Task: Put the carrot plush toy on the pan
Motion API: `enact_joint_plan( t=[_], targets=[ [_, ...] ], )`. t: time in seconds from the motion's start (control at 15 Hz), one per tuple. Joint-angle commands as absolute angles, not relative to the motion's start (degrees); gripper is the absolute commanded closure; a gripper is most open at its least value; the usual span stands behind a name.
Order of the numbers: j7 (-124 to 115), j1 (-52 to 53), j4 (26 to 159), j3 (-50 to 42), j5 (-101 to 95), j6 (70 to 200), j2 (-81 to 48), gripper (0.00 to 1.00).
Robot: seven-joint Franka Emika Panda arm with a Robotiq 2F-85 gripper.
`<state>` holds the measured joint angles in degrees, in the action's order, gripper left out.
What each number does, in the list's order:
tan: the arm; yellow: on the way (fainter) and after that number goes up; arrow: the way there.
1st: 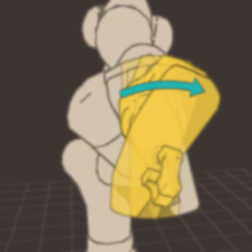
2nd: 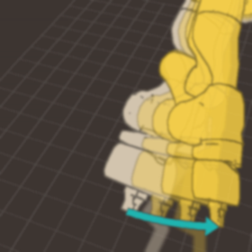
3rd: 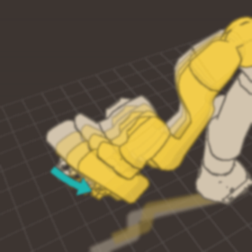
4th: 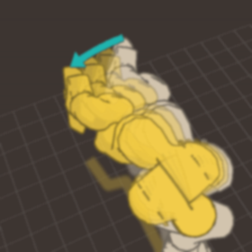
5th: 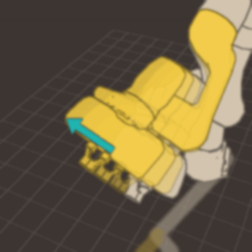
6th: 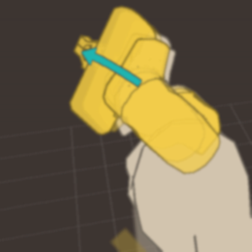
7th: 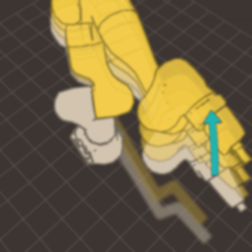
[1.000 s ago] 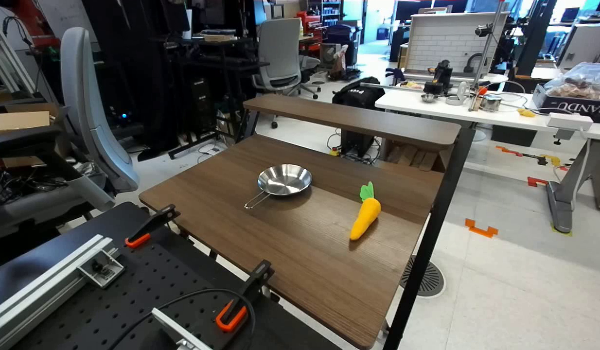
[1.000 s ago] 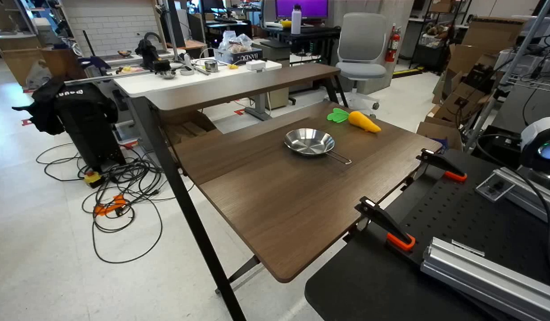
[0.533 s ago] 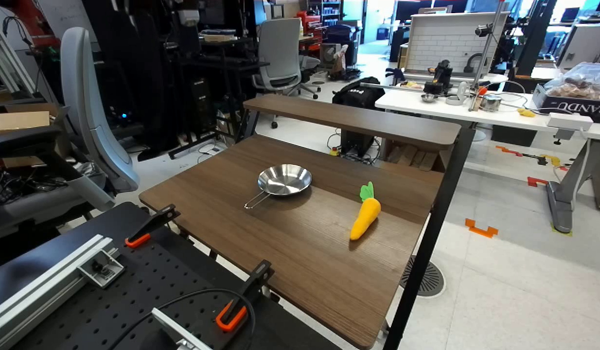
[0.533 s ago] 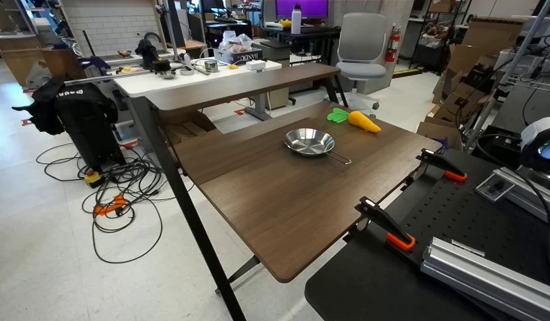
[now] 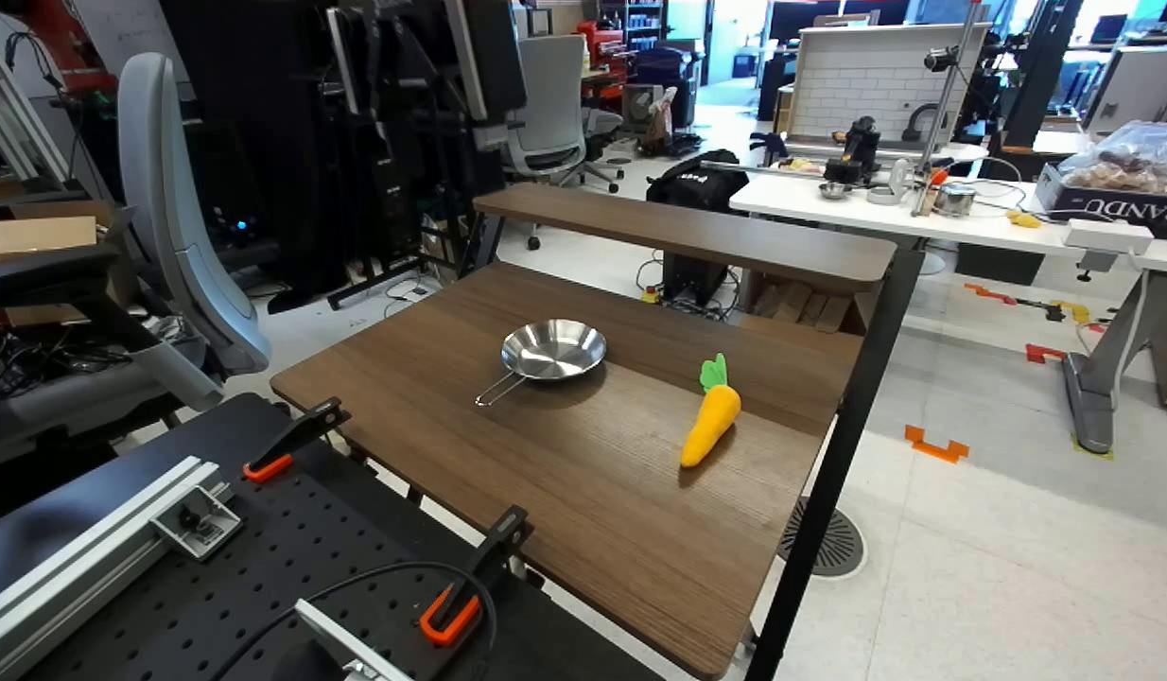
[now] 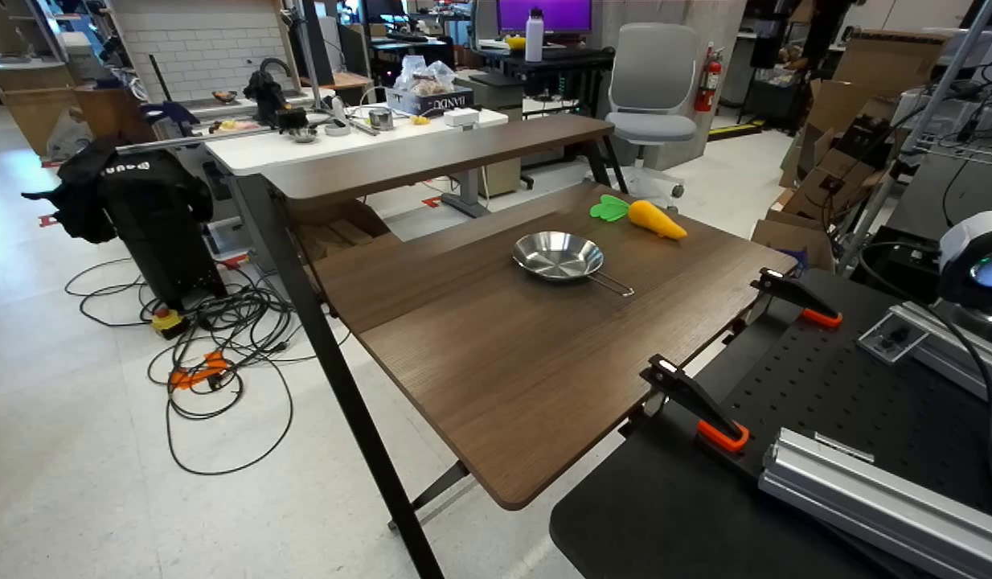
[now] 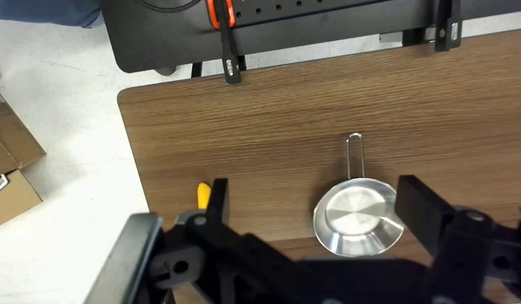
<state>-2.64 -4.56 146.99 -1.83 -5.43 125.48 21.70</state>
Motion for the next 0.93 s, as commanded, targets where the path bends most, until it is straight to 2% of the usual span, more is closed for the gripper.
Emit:
enact_joint_plan(
  t=[0.0,0.33,0.87],
  targets=[
    [-3.7,-6.93,144.25,-3.24,-7.83,132.48,13.05,0.0],
    [-3.74,-9.42,138.26,-5.82,-11.41,139.84,1.01,0.0],
    [-1.34,-8.88,124.57,-9.05,-13.33,143.02,-16.52,0.0]
  ],
)
